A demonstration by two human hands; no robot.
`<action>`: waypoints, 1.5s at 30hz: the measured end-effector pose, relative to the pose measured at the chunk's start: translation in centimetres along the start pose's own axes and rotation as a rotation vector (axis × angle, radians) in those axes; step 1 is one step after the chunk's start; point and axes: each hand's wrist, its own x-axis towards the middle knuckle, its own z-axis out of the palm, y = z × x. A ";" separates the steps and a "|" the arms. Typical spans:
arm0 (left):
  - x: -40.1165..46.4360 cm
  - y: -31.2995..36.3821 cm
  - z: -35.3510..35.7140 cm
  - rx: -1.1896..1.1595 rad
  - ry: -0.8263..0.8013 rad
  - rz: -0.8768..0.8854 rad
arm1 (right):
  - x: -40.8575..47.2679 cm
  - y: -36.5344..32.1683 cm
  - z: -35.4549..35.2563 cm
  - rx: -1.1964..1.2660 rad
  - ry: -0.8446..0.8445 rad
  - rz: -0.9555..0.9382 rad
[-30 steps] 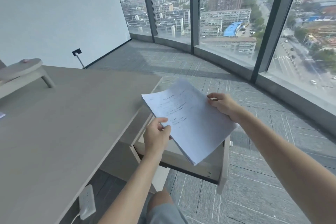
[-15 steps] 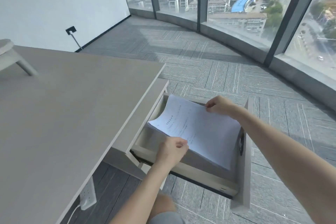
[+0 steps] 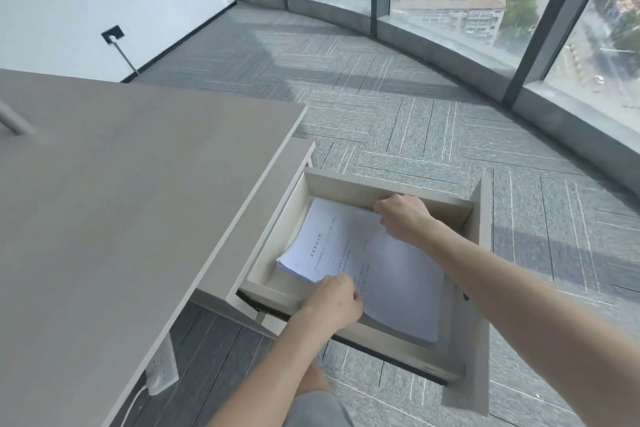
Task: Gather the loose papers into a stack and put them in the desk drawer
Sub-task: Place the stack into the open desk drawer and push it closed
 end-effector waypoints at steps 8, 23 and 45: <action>-0.6 -0.3 -2.4 0.109 0.133 0.083 | -2.3 -0.4 -1.8 0.026 0.127 0.016; -5.0 -5.2 -16.8 0.076 0.773 0.098 | -18.4 4.6 -0.6 0.969 0.400 0.745; -2.4 -10.2 -15.8 0.174 0.613 0.125 | -15.3 -2.7 2.5 1.578 0.191 0.678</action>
